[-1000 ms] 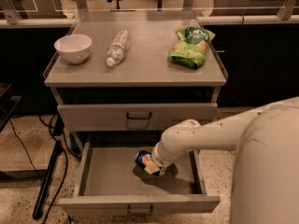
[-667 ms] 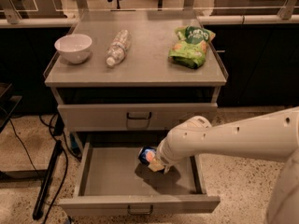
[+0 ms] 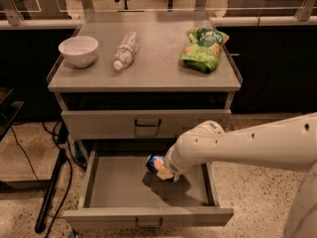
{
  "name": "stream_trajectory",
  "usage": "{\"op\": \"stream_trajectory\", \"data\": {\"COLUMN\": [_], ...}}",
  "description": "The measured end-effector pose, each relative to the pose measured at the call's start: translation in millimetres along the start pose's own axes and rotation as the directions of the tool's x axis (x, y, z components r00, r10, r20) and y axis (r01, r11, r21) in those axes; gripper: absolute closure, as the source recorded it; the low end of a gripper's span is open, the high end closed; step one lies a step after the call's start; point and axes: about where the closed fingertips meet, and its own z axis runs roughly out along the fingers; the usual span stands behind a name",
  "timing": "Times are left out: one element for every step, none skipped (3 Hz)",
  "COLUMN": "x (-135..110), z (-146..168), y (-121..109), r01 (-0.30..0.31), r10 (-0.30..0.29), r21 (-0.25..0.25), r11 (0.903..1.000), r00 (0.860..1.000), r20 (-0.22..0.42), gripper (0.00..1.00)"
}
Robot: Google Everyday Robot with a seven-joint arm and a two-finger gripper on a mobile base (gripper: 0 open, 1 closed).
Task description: Pick pepsi can from middle drawer and place on counter
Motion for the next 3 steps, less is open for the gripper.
{"op": "stream_trajectory", "data": {"x": [-7.8,-18.0,-18.8], "z": [-44.3,-90.9,-95.8], "y": [-17.1,-33.7,-34.2], "r01": [-0.015,-0.020,-0.020], "r10": [0.018,0.027,0.027], "r21": [0.068,0.149,0.155], "r11": [0.9976,0.9886,0.9876], "r00": [0.999,0.999,0.999], "r20": [-0.038,-0.042,-0.042], "gripper": [1.00,1.00,1.00]}}
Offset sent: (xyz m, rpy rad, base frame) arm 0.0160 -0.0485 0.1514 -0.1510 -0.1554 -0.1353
